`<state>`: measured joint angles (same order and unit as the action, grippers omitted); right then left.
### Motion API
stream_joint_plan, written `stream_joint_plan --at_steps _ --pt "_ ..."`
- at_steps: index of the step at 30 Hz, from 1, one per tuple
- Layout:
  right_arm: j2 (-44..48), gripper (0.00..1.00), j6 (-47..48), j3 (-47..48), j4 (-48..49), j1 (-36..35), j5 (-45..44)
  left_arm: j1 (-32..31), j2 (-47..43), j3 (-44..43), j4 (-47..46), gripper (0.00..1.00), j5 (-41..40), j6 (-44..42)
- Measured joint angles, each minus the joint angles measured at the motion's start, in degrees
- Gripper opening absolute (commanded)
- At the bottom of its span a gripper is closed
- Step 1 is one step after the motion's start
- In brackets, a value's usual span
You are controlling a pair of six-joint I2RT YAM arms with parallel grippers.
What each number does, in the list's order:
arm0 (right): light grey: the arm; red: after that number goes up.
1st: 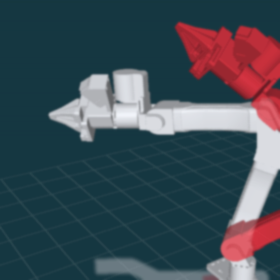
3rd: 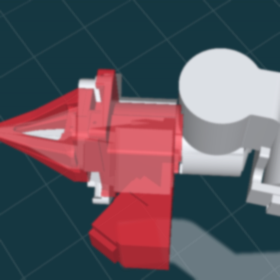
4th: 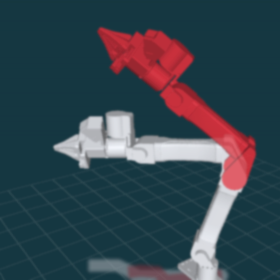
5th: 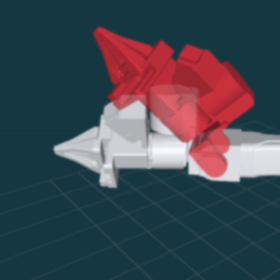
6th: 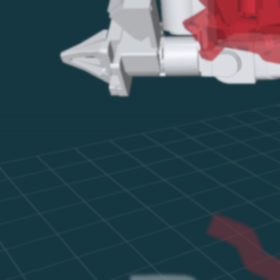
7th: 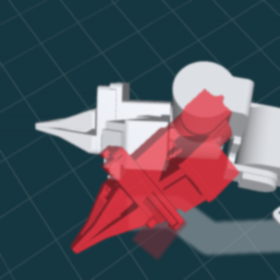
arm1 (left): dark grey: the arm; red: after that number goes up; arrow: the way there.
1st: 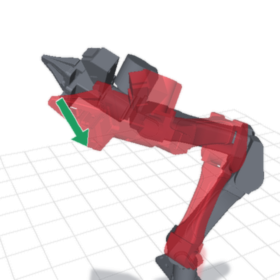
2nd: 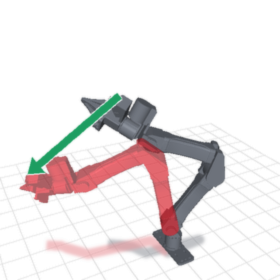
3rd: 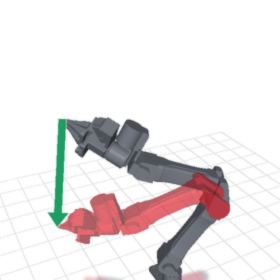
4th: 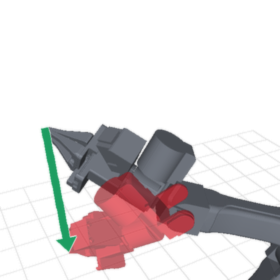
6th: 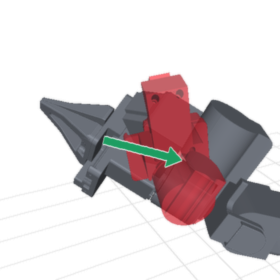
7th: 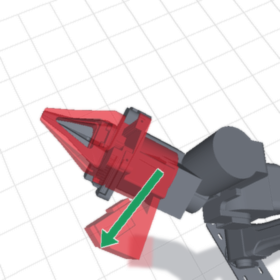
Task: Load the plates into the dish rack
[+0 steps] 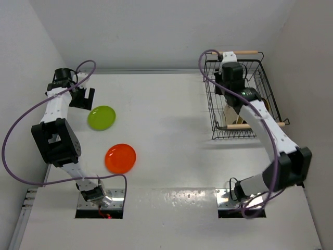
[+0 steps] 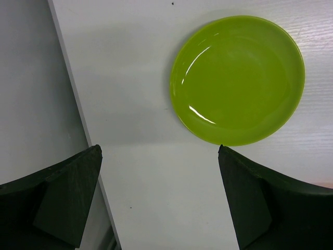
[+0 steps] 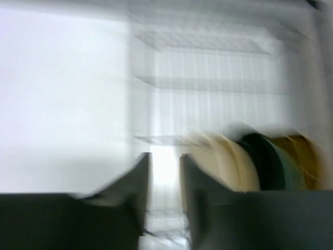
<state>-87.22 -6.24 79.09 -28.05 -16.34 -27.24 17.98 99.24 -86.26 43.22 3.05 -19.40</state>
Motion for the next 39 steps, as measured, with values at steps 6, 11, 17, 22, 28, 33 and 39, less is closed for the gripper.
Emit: stream_joint_plan --at_steps 6,11,17,22,28,33,39 --pt "4.52 0.63 -14.47 -4.02 20.87 -11.32 31.69 0.22 -0.76 2.34 0.00 0.99 -0.11 0.42" --pt "-19.80 0.73 -20.76 7.06 23.69 -23.41 46.82 2.89 -5.66 7.52 0.50 0.99 -0.15 0.42" --pt "-38.40 0.69 -26.73 6.32 19.50 -30.16 53.44 6.43 -14.86 14.67 0.61 0.99 -1.44 -0.17" --pt "-39.47 0.62 -31.08 4.33 21.99 -32.74 55.60 6.97 -20.13 19.17 1.07 0.99 -1.84 -1.55" --pt "-38.60 0.46 -36.39 -1.88 28.35 -33.81 58.18 7.08 -23.28 20.61 1.46 0.99 -1.99 -2.75" --pt "-40.15 0.30 -41.03 -3.02 31.98 -34.75 59.78 7.10 -23.63 20.72 1.60 0.99 -1.55 -3.06" --pt "-42.42 0.00 -45.16 -2.23 35.17 -35.01 60.96 7.10 -23.69 20.72 1.79 0.99 -0.44 -2.84"
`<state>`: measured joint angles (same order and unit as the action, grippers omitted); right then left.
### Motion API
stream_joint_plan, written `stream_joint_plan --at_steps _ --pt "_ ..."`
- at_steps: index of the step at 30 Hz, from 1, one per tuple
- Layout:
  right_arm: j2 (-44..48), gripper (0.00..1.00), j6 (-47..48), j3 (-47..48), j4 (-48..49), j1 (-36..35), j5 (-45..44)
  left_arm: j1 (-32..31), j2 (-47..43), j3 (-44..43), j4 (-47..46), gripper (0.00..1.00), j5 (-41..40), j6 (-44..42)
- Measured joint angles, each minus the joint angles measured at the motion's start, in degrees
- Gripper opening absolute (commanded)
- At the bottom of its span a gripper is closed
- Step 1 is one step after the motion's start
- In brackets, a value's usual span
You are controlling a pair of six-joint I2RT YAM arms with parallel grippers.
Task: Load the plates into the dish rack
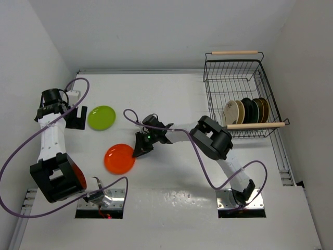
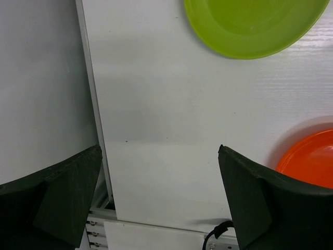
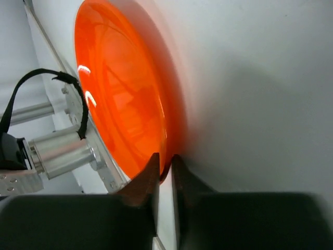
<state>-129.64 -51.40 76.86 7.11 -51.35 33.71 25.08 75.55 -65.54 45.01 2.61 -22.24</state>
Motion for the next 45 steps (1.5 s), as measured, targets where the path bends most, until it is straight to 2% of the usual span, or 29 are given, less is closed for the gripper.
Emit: stream_joint_plan --at_steps 7,11,14,17,21,25,28,34,45 --pt "2.10 0.00 -1.95 -2.64 1.09 1.92 -1.16 0.02 -0.04 -0.09 0.72 0.99 0.57 0.02" --pt "17.35 0.00 3.04 -8.83 -6.60 7.37 -5.88 0.02 -0.04 -0.09 0.85 0.99 0.31 0.02" --pt "33.94 0.00 11.98 -7.50 -12.70 13.55 -16.22 0.02 -0.04 -0.11 0.87 0.99 0.04 -0.04" --pt "48.13 0.00 22.21 -1.40 -20.31 20.35 -29.27 0.02 -0.02 -0.17 0.83 0.99 -0.15 -0.22" --pt "54.82 0.00 34.58 6.43 -29.42 26.34 -48.41 0.02 0.20 -0.17 0.79 0.99 -0.52 -0.57" --pt "52.65 0.00 45.51 7.96 -37.94 29.38 -68.43 0.02 0.85 -0.20 0.79 0.99 -0.50 -1.09" --pt "47.12 0.00 49.88 5.75 -42.66 31.63 -75.28 0.02 1.64 -0.28 0.76 0.99 -0.28 -1.27" --pt "42.01 0.00 51.84 -2.62 -47.67 36.28 -74.40 0.02 2.47 -0.31 0.76 0.99 0.42 -1.29" --pt "40.09 0.00 47.36 -6.69 -45.38 37.68 -73.64 0.02 2.47 -0.31 0.74 0.99 0.76 -1.29"
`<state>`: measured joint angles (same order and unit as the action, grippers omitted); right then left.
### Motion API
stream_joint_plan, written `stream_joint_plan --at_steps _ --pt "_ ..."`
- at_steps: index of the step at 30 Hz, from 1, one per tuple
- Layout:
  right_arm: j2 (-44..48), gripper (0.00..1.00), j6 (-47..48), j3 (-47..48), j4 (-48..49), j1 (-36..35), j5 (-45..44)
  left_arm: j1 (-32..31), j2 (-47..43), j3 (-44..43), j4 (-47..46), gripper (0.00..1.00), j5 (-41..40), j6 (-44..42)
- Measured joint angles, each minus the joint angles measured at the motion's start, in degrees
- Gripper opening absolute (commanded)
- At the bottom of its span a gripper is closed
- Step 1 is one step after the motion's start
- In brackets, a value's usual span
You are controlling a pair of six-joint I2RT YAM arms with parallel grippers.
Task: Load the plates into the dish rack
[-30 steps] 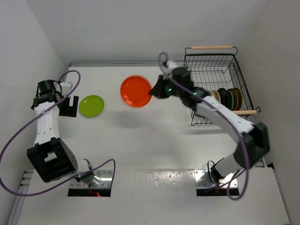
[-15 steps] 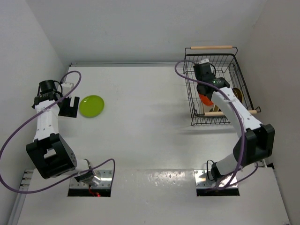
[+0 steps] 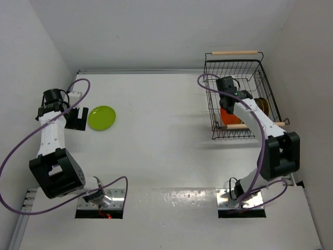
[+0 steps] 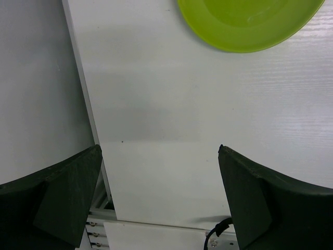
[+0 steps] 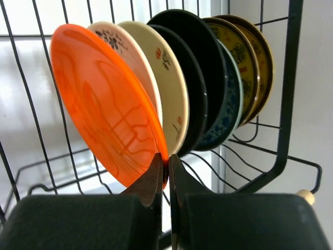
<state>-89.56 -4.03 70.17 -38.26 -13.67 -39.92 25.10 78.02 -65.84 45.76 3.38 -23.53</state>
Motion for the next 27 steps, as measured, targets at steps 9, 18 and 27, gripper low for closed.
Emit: stream_joint_plan --at_steps 9,18,27 --pt "-7.65 0.00 -9.53 4.50 -4.15 -0.33 -2.51 0.00 0.00 0.00 0.00 0.99 0.07 0.00" --pt "-8.35 0.56 -12.68 5.31 -5.73 -2.56 -1.90 0.00 0.81 0.00 -0.04 0.99 1.68 -0.09" --pt "-8.13 0.74 -11.45 14.12 -7.74 -2.21 -0.87 -2.01 19.45 -6.99 -3.23 0.94 5.33 1.86"
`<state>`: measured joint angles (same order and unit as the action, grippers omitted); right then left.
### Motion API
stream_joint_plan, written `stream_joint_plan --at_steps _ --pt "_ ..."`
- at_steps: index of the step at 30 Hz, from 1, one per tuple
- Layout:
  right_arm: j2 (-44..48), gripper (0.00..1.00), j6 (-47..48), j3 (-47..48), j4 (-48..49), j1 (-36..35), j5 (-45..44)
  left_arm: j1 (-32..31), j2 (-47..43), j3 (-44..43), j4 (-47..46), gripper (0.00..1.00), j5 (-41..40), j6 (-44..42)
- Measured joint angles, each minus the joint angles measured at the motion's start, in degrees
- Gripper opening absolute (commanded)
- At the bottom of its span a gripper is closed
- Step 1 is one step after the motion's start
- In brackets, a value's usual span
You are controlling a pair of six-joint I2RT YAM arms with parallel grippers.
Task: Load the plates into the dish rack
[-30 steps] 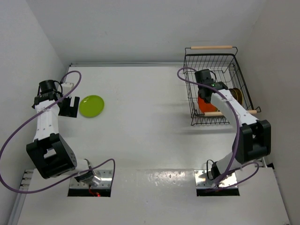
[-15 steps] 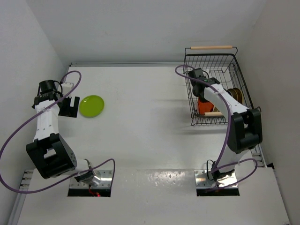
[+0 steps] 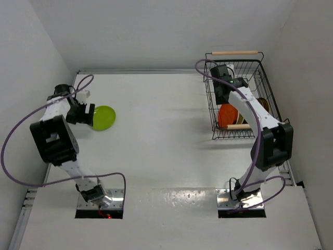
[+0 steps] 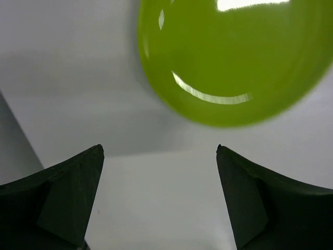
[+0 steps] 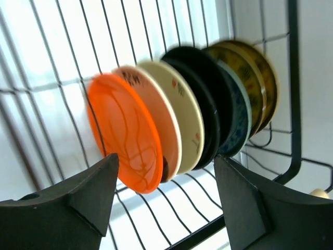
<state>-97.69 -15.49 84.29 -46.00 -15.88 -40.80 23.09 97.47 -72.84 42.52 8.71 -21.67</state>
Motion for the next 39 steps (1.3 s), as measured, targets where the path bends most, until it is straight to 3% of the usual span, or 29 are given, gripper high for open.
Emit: stream_joint_plan --at_steps 5,10,12,13,15,16,18,24,28,32,37,39 --pt "4.31 0.74 1.97 2.21 -0.42 -1.33 0.50 -0.22 16.20 -9.97 -2.80 0.92 0.13 2.89" --pt "9.64 0.74 3.72 1.88 -1.05 -4.61 0.11 0.87 22.12 -15.41 -2.86 0.72 6.32 3.96" --pt "12.00 0.74 4.15 1.09 -1.09 -5.88 -0.68 0.85 22.71 -16.11 -1.62 0.53 9.84 3.17" --pt "12.96 0.74 4.20 0.74 -1.16 -6.36 -0.81 0.74 22.91 -16.15 -0.96 0.52 11.67 2.51" --pt "14.99 0.74 4.55 -0.09 -1.05 -6.93 -1.25 0.07 23.34 -16.13 0.20 0.32 14.91 1.68" --pt "15.91 0.74 4.66 -0.42 -0.94 -7.15 -1.33 -0.42 23.78 -16.06 0.92 0.15 16.65 1.38" --pt "17.22 0.74 4.79 -0.94 -0.66 -7.54 -1.44 -1.29 24.76 -16.35 2.67 0.00 20.65 1.25" --pt "18.95 0.77 5.01 -1.79 0.94 -11.26 3.10 -3.39 26.62 -16.85 10.75 0.00 30.86 -1.62" --pt "21.35 0.81 4.70 -7.89 8.61 -16.28 19.67 -6.58 25.51 -18.51 16.96 0.00 33.81 -7.08" --pt "20.74 0.81 1.55 -15.13 20.15 -20.52 37.64 -13.92 19.32 -21.29 21.40 0.00 37.18 -10.95" --pt "10.49 0.80 -3.26 -13.97 30.29 -24.50 49.05 -24.09 8.17 -24.48 23.30 0.00 40.48 -12.35" --pt "6.23 0.71 -5.07 -12.87 33.14 -25.29 51.54 -26.47 4.61 -25.03 24.00 0.00 41.53 -12.41"
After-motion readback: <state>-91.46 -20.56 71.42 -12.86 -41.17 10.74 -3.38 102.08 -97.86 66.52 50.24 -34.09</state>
